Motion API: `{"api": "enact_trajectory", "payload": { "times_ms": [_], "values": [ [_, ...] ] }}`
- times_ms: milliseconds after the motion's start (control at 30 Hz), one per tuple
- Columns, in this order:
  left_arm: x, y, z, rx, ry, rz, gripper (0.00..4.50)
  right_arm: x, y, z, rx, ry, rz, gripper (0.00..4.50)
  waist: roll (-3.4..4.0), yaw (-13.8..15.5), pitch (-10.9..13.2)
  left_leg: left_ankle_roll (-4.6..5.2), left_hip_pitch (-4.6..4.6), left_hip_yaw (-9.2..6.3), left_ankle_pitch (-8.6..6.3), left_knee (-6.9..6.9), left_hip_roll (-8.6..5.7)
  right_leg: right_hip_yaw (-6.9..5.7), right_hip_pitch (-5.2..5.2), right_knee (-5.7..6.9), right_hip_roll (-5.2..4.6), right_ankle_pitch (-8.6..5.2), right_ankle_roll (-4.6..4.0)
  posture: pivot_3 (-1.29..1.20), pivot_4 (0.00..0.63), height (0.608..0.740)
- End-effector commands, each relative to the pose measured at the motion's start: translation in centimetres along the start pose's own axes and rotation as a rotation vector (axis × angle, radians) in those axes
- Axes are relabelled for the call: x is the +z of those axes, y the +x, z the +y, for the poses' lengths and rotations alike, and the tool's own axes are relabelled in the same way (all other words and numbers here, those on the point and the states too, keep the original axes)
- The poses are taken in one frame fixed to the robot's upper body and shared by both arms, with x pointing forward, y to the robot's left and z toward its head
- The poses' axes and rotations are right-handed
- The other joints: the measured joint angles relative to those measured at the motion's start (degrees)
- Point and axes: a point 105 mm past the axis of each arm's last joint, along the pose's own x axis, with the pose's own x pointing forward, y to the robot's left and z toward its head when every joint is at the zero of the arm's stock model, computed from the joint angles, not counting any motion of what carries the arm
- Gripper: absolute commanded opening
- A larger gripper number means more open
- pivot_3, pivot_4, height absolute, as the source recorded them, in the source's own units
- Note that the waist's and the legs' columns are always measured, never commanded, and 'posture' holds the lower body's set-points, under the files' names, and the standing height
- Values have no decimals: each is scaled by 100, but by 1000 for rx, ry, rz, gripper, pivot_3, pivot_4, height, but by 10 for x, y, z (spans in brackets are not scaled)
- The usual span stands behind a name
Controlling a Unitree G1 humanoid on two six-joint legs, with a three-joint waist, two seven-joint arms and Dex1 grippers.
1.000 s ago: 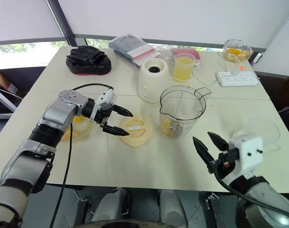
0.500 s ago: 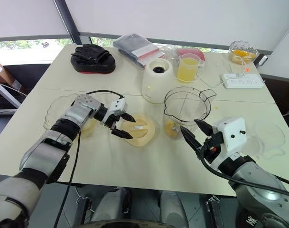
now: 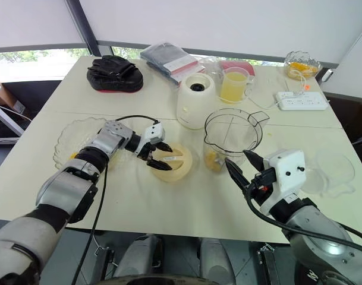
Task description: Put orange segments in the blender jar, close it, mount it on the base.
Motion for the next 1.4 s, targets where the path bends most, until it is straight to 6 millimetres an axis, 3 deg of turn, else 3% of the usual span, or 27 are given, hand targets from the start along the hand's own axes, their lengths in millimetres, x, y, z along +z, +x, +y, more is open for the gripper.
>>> {"api": "enact_trajectory", "payload": {
  "times_ms": [33, 700, 800, 900, 933, 1400],
  "values": [
    [10, -5, 4, 18, 34, -19, 2712, 2, -1, 5, 8, -20, -8, 2588, -1, 0, 0, 0, 0, 1, 0, 0, 0, 0, 0, 0, 0, 0, 0, 0, 150, 740],
    [2, 14, 2, 34, 188, 106, 2712, 1, -2, 3, -7, -40, -4, 2588, -4, 3, -4, 0, 2, 0, 0, 1, 0, 0, 2, 2, 0, 10, 17, 0, 150, 740],
    [1, 13, 4, 56, 197, 115, 1804, 1, -2, 2, -12, -43, -2, 2588, -6, 3, -5, 0, 4, 0, 0, 3, 0, 0, 4, 3, 0, 11, 17, 0, 150, 740],
    [2, 13, 5, 62, 199, 112, 406, 0, -2, 2, -15, -46, -1, 2588, -9, 3, -9, 0, 5, 1, 0, 4, 1, 0, 6, 4, 0, 11, 17, 0, 150, 740],
    [2, 12, 6, 67, 197, 110, 278, 0, -2, 1, -16, -48, 0, 2588, -9, 3, -9, 0, 7, 1, 0, 5, 1, 0, 9, 4, 0, 11, 16, 0, 150, 740],
    [20, 0, 7, 49, 216, 40, 282, 4, -4, -5, -40, -69, -21, 2588, -9, 0, -9, 0, 5, 0, 0, 10, 1, 0, 9, 6, 1, 11, 17, 0, 150, 740]
  ]
}}
